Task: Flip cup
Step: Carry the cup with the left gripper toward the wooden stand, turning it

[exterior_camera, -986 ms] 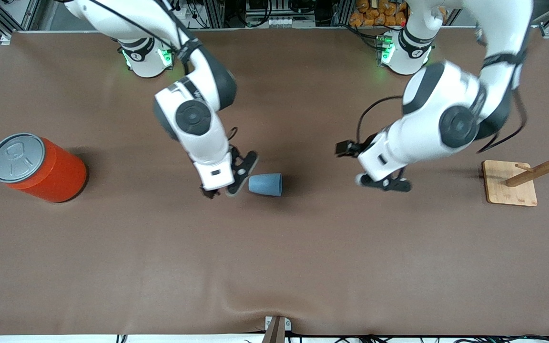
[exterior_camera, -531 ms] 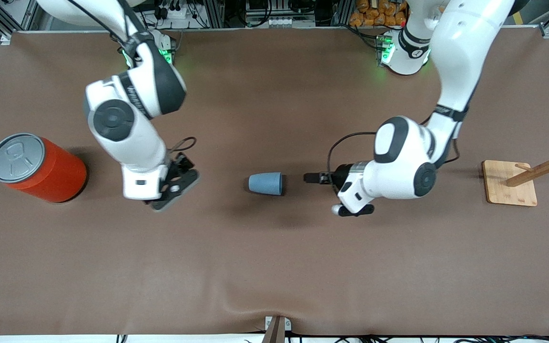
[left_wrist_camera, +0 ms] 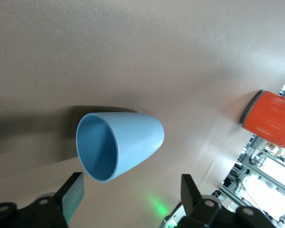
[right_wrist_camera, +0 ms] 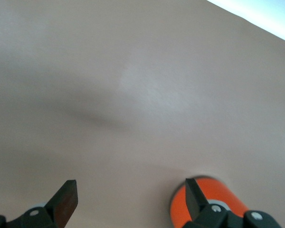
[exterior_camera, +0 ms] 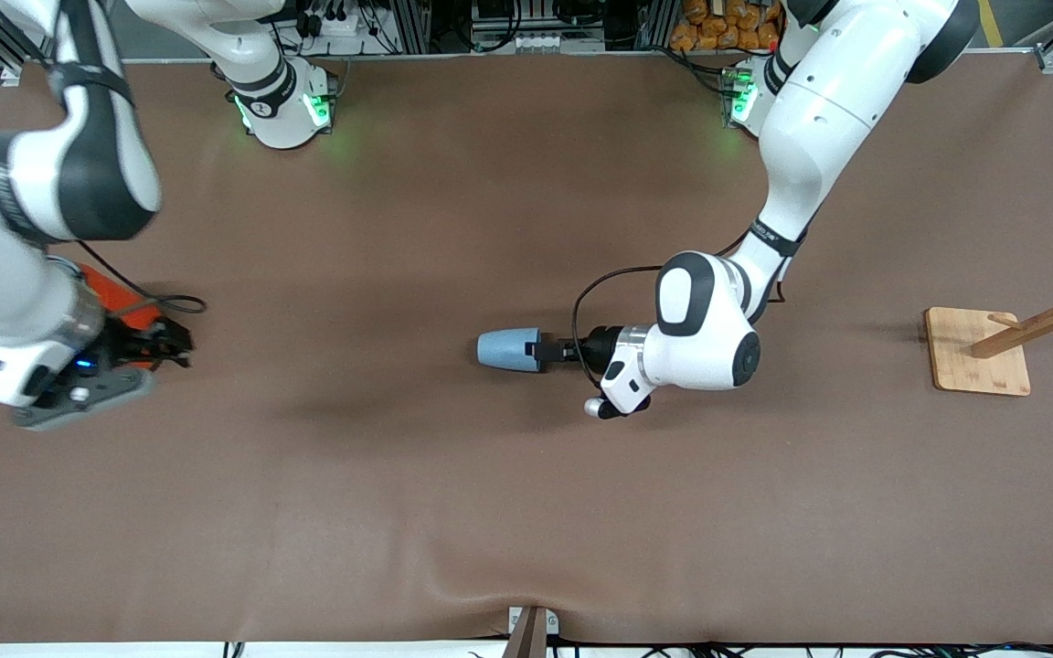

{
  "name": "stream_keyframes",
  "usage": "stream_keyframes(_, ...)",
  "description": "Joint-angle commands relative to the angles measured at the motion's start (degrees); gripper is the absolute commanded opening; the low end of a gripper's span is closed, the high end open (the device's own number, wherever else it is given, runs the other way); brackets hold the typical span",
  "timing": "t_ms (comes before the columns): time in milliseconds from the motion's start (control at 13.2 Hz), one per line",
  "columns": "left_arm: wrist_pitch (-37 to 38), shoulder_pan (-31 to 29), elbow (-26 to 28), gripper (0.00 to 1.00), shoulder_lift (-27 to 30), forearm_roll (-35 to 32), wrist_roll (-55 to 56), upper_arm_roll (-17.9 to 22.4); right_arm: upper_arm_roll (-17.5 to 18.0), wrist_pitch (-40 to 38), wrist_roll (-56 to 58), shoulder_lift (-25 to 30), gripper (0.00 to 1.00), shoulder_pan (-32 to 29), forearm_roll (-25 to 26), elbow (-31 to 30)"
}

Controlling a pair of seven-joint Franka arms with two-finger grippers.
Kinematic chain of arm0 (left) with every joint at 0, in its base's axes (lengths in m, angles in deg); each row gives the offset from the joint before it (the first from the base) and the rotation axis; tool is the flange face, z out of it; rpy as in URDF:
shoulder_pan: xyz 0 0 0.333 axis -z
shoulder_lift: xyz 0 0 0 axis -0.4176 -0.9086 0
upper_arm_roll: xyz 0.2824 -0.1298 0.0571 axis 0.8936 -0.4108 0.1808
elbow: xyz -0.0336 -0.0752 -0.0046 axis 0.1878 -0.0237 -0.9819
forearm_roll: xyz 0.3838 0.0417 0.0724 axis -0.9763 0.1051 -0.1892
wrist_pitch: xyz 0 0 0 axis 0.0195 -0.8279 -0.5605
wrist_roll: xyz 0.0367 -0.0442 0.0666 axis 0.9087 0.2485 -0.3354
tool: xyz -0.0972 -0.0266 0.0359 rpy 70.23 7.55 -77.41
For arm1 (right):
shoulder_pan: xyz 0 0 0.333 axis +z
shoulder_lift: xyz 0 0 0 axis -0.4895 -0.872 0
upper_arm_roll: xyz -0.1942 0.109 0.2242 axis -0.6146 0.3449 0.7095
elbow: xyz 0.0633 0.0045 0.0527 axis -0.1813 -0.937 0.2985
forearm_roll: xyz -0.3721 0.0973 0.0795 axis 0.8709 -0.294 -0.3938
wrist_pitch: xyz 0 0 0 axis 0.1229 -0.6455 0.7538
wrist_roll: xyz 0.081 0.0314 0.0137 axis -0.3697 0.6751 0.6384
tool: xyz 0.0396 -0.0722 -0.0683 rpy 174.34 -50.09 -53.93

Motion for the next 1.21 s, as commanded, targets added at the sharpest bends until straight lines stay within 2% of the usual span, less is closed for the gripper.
stream_keyframes(0,-0.1,1.1,-1.6,0.82,-2.3,4.9,-3.3,-0.1,1.0,-4.2,-1.4,6.4,1.0,-2.3,0.2,-2.6)
stream_keyframes(228,-3.1,2.8,-2.9,0.75,-4.7,7.9,-5.4,-0.1,1.0,-9.9,-6.2,11.3,1.0,-4.8,-2.5,-3.1)
stream_keyframes(455,-3.6,3.2,-4.0,0.55,-5.8,8.2,-5.5,-0.1,1.0,-16.7,-13.4,14.4,1.0,-5.8,-6.4,-3.1)
stream_keyframes(531,-3.7,3.8,-4.5,0.42,-6.0,8.2,-5.5,-0.1,1.1,-18.7,-15.9,15.2,1.0,-5.8,-6.4,-3.0)
stream_keyframes(683,-5.7,5.3,-4.5,0.0,-6.2,8.0,-6.2,0.0,0.7,-21.3,-16.0,15.3,1.0,-5.9,-6.3,-2.3)
stream_keyframes(910,-5.8,5.5,-4.6,0.0,-3.5,7.1,-5.2,1.8,-1.0,-21.5,-15.5,15.3,1.0,-5.9,-6.4,0.0)
stream_keyframes(1138,-4.3,2.9,-4.9,0.0,3.0,-3.0,-2.0,3.8,-1.9,-20.9,-15.6,15.1,1.0,-5.9,-5.6,1.0)
